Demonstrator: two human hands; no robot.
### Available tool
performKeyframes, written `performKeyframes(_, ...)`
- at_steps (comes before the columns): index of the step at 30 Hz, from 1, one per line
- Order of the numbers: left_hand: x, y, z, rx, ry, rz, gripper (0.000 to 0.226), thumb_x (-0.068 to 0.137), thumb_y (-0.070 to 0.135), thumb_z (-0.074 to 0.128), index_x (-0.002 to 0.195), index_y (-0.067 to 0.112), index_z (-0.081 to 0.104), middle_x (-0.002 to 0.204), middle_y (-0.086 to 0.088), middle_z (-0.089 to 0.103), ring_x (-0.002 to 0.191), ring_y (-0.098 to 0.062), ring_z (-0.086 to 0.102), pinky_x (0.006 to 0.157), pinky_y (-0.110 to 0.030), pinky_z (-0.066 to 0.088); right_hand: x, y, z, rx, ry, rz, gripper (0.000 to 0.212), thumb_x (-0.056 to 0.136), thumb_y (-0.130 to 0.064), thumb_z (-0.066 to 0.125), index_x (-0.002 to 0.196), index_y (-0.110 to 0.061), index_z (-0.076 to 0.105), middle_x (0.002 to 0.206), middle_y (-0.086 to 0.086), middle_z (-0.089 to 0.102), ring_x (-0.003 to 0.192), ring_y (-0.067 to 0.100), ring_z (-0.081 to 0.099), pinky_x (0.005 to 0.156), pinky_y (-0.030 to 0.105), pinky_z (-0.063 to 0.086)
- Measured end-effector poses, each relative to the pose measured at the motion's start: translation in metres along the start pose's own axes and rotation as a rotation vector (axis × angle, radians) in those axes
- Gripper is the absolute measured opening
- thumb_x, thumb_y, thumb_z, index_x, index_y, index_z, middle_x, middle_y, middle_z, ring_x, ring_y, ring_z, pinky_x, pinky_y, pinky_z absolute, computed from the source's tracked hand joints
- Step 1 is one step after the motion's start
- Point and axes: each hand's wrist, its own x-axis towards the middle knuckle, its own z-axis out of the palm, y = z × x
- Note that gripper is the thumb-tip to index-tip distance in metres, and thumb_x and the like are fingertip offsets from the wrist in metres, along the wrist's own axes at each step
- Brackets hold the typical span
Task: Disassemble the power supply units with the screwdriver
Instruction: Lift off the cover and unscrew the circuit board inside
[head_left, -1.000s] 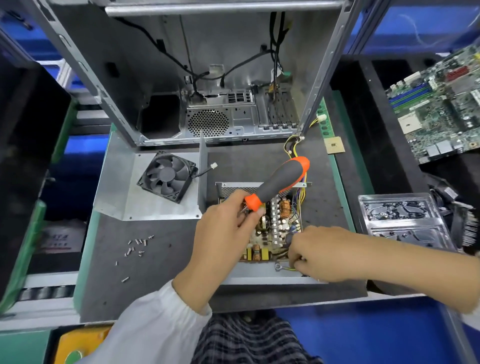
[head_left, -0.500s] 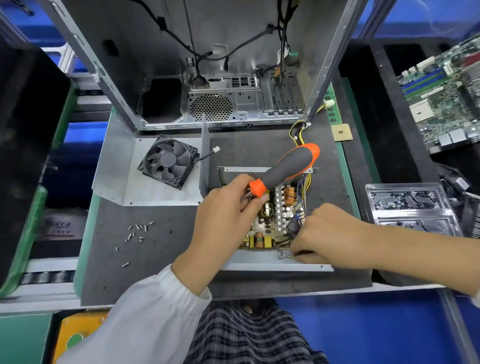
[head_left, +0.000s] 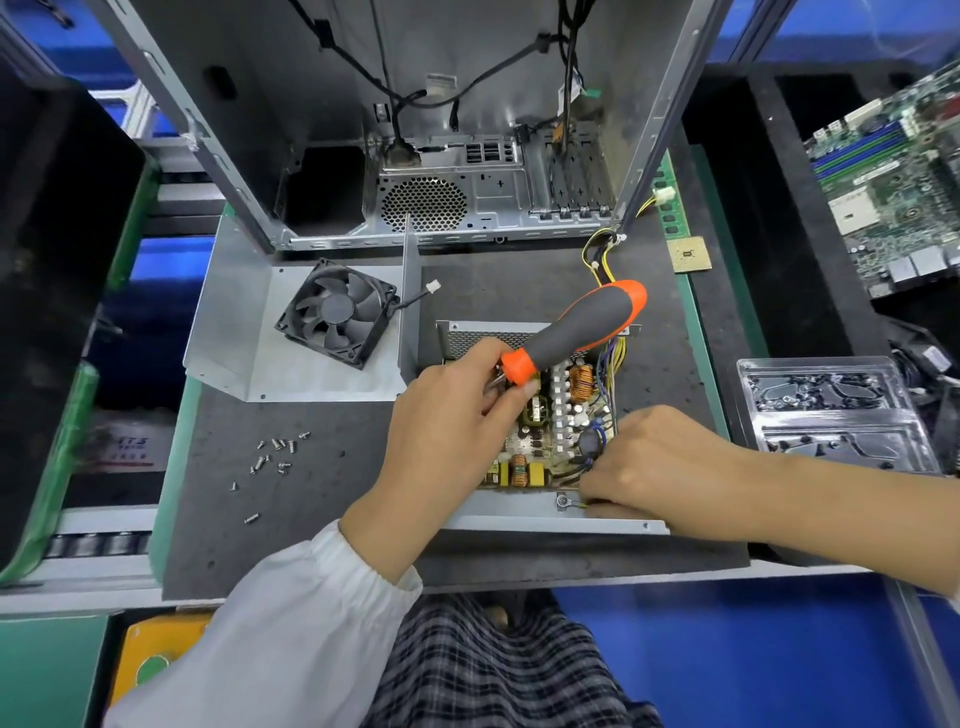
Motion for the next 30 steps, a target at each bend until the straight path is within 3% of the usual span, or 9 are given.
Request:
performKeyframes(7, 0.001, 0.000, -0.002, 0.008, -0.012, 0.009, 0.014, 0.092, 0.034, 0.062, 0.093, 0.020, 0.058, 0.068, 0.002, 0.064, 0.069, -0.022, 0.063, 0.065, -0.044, 0.053, -0.001, 0.000, 0.004, 0.188, 0.115, 0.008, 0.025, 0.081, -0.021, 0.073, 0.061, -0.015, 0.059, 0.053, -0.002, 0.055, 0.048, 0.025, 0.050, 0.045, 0.032, 0.045)
performKeyframes(13, 0.002, 0.000, -0.004, 0.070, -0.007, 0.038, 0.016, 0.092, 0.036, 0.062, 0.085, 0.028, 0.049, 0.056, 0.010, 0.050, 0.056, -0.013, 0.049, 0.056, -0.033, 0.044, 0.000, 0.000, 0.006, 0.193, 0.075, 0.039, 0.024, 0.081, -0.026, 0.073, 0.062, -0.019, 0.060, 0.054, -0.004, 0.057, 0.050, 0.023, 0.053, 0.045, 0.033, 0.047)
performKeyframes(23, 0.000, 0.002, -0.006, 0.095, -0.027, 0.047, 0.017, 0.093, 0.038, 0.060, 0.089, 0.023, 0.054, 0.060, 0.009, 0.052, 0.058, -0.016, 0.051, 0.057, -0.035, 0.046, -0.001, -0.003, 0.004, 0.236, 0.073, 0.063, 0.024, 0.084, -0.026, 0.070, 0.062, -0.018, 0.062, 0.055, -0.006, 0.058, 0.050, 0.021, 0.050, 0.048, 0.031, 0.046)
performKeyframes(27, 0.001, 0.004, -0.008, 0.077, -0.055, 0.050, 0.016, 0.092, 0.038, 0.061, 0.091, 0.023, 0.055, 0.062, 0.008, 0.056, 0.062, -0.018, 0.055, 0.063, -0.041, 0.051, 0.004, -0.004, -0.004, 0.142, -0.046, 0.099, 0.025, 0.088, -0.026, 0.062, 0.064, -0.020, 0.060, 0.060, -0.001, 0.059, 0.056, 0.025, 0.052, 0.055, 0.033, 0.046)
performKeyframes(30, 0.001, 0.008, -0.013, -0.084, -0.099, 0.070, 0.024, 0.089, 0.040, 0.066, 0.103, 0.022, 0.060, 0.076, 0.006, 0.067, 0.075, -0.015, 0.065, 0.076, -0.041, 0.056, 0.006, -0.004, -0.023, 0.350, -0.012, 0.248, 0.029, 0.090, -0.047, 0.056, 0.080, -0.026, 0.073, 0.071, -0.010, 0.069, 0.065, 0.009, 0.062, 0.060, 0.028, 0.047)
